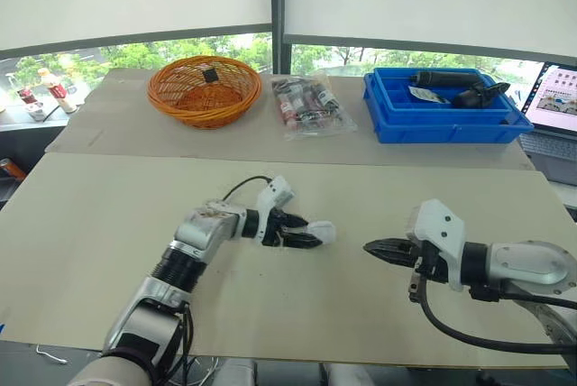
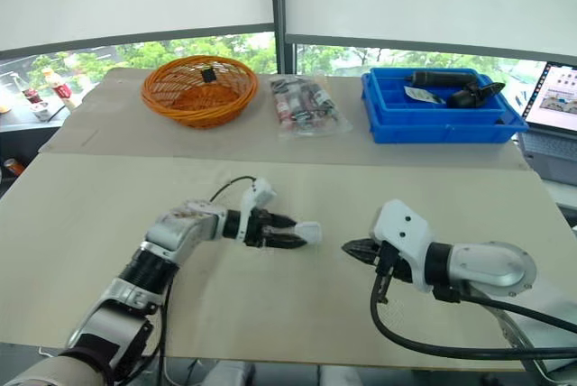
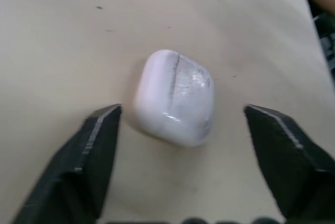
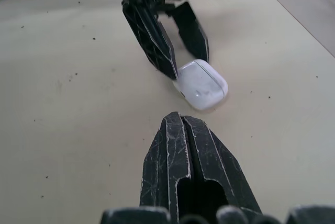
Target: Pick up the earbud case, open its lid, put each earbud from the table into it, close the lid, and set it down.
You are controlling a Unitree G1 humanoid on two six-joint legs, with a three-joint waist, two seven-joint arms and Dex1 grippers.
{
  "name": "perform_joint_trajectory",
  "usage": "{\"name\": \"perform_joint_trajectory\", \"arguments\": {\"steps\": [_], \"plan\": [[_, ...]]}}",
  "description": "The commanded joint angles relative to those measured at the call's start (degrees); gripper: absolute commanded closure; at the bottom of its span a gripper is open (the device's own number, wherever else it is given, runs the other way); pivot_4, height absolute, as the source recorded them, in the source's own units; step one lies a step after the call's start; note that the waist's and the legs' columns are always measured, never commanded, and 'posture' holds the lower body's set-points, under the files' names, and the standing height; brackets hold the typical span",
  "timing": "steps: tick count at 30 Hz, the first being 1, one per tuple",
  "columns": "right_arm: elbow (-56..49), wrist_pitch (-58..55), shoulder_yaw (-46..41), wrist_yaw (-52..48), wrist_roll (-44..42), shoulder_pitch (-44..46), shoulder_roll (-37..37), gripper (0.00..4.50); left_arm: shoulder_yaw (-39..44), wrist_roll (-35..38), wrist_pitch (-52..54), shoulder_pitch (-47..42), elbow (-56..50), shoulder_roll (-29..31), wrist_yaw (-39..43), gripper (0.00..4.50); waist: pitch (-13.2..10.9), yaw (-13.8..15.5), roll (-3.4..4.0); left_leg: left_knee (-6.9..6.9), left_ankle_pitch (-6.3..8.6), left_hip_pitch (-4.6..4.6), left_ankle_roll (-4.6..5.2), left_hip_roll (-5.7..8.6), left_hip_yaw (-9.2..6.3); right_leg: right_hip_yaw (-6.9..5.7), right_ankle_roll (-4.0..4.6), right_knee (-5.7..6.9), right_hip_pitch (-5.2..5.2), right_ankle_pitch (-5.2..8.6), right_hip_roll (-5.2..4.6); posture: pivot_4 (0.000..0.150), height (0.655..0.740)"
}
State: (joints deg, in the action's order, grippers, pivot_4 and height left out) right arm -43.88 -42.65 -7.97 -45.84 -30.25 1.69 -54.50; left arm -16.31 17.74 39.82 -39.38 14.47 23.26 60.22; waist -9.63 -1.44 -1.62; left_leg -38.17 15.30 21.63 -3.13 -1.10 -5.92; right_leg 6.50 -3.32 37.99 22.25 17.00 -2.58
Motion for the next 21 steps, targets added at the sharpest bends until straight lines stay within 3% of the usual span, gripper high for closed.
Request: {"name": "perform_joint_trajectory", "arguments": {"steps": [1,6,12,17,21], "plan": [[0.39,3.91,-1.03,-1.46,2.42,0.41,-1.81,3.9,1.81,-2.34,-6.16,2.27,-3.41,5.24,1.49,0.0,0.0,-0.13,0.0,0.0,0.0,0.0,0.0,0.0,0.0,0.01,0.0,0.0,0.0,0.0,0.0,0.15,0.7329],[3.2,9.76,-1.54,-6.62,5.19,0.98,-5.22,2.25,5.97,-2.36,-17.54,8.55,-10.56,12.75,4.55,0.0,-0.05,0.06,0.06,0.01,0.0,0.1,0.0,-0.01,0.0,-0.01,0.0,-0.06,0.05,0.0,-0.04,0.15,0.7329],[9.73,20.27,-3.79,-16.13,7.3,3.79,-10.33,0.13,16.35,8.15,-21.84,21.57,-27.76,18.45,10.86,0.0,-0.1,0.36,0.12,0.0,0.0,0.15,0.0,-0.03,0.0,-0.1,-0.01,-0.07,0.05,0.0,-0.11,0.15,0.7329],[12.68,22.19,-4.37,-20.28,5.72,5.9,-11.39,0.05,19.33,6.51,-20.67,30.46,-37.13,21.88,6.52,0.0,-0.14,0.51,0.16,0.01,0.0,0.12,0.0,-0.08,0.01,-0.15,0.0,-0.06,0.01,0.0,-0.1,0.15,0.7329],[13.75,22.0,-2.19,-20.64,5.84,7.99,-10.26,0.05,19.28,5.3,-20.89,31.74,-36.91,22.18,3.43,0.0,-0.14,0.48,0.17,0.0,0.0,0.07,0.0,-0.07,0.01,-0.14,0.01,-0.06,-0.02,0.0,-0.1,0.15,0.7329]]}}
